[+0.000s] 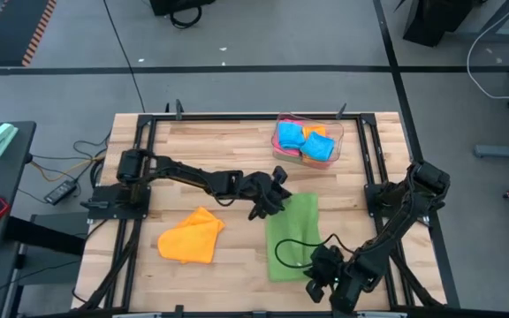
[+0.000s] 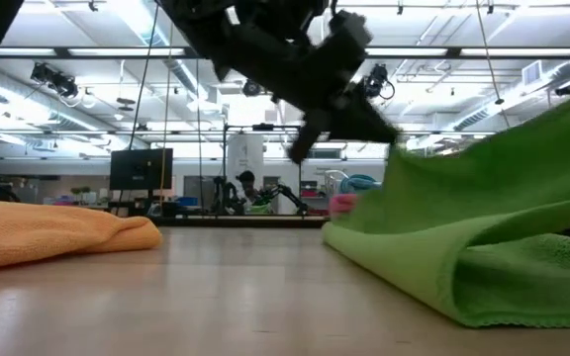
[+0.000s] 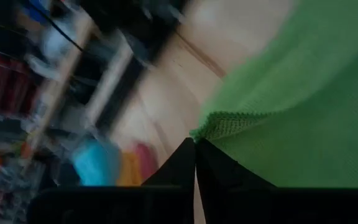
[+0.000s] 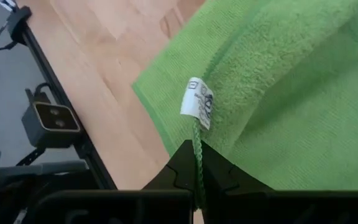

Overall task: Fold microfiber towels
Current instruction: Fold the green towel

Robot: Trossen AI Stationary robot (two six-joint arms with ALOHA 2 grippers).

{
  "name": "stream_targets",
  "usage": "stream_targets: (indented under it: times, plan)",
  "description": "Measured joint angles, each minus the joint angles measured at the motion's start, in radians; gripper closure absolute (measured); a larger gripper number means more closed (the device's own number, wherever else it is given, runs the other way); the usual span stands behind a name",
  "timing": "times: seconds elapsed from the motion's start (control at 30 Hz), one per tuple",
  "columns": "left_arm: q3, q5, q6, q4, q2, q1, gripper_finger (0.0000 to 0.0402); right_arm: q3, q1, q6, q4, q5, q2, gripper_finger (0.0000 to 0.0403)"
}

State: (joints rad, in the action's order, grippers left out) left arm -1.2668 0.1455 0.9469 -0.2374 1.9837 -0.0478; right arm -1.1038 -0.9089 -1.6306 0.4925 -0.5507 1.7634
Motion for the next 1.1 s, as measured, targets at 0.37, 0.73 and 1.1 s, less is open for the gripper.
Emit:
stream_targets:
  times: [0.37, 0.73, 1.1]
  plan:
    - [-0.001, -0.042, 0.032, -0.174, 0.084, 0.000, 0.0382, 0.000, -0.016, -0.090, 0.061, 0.009, 0.000, 0.0392]
    - [-0.004, -0.074, 0.060, -0.225, 0.125, 0.000, 0.0389, 0.000, -0.016, -0.117, 0.062, 0.072, 0.001, 0.0392]
    - [-0.004, -0.110, 0.066, -0.293, 0.165, 0.007, 0.0392, 0.000, -0.017, -0.172, 0.062, 0.105, 0.001, 0.0392]
